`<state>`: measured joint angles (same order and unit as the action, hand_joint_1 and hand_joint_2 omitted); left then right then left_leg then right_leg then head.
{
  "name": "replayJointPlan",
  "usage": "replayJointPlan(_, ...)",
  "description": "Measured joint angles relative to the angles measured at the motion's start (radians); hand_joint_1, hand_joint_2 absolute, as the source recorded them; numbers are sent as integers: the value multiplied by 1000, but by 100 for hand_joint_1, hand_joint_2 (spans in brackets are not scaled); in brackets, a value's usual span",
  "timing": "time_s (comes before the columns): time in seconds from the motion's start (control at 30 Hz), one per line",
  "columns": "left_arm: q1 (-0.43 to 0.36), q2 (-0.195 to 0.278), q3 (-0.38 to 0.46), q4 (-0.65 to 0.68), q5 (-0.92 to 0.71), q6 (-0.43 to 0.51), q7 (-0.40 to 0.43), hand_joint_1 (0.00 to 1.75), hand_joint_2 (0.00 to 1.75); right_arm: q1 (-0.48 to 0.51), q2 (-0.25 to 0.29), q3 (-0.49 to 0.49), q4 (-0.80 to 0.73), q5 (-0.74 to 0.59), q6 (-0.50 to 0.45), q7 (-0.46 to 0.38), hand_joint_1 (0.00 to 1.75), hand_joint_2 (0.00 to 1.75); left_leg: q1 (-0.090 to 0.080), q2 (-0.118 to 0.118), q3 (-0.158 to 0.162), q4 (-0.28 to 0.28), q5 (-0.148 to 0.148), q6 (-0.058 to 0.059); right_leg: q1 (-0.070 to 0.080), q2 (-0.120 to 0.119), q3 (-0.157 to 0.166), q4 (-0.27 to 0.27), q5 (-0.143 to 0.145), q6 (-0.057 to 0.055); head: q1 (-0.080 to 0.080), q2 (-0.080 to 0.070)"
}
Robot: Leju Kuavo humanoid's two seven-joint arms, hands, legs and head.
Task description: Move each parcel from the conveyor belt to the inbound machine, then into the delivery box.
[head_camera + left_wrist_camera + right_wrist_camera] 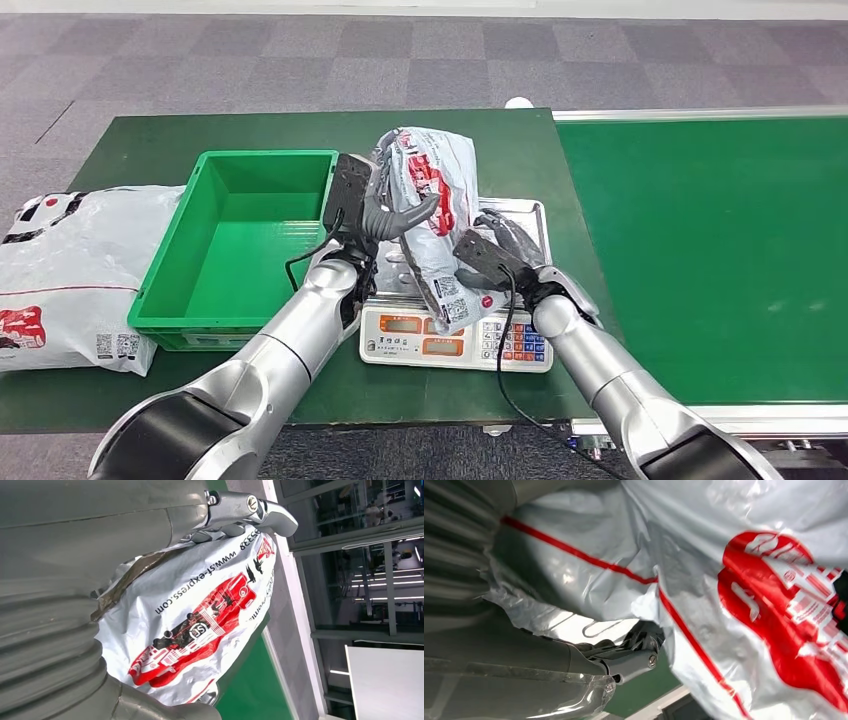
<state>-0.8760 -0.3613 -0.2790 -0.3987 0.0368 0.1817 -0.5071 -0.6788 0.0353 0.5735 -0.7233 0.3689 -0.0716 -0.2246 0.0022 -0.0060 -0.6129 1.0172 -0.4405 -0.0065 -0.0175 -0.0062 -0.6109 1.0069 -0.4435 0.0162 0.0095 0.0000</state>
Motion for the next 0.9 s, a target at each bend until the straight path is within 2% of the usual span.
replayJointPlan(0.27,0,0,-2,3,0,56,31,0,175,-6,-23,-61,15,-51,-57,-38,0,175,0,0,0,0,0,0,0,0,0,0,0,0,0,0)
replayJointPlan(0.57,-2,0,-2,22,-16,164,67,0,175,-37,-34,-189,62,-169,-111,-155,0,175,0,0,0,0,0,0,0,0,0,0,0,0,0,0)
replayJointPlan(0.77,-3,0,-2,25,-32,186,67,0,175,-43,-37,-222,80,-192,-117,-172,0,175,0,0,0,0,0,0,0,0,0,0,0,0,0,0)
replayJointPlan(0.9,-2,0,-5,25,-60,197,44,0,175,-42,-38,-252,87,-261,-69,-211,0,175,0,0,0,0,0,0,0,0,0,0,0,0,0,0)
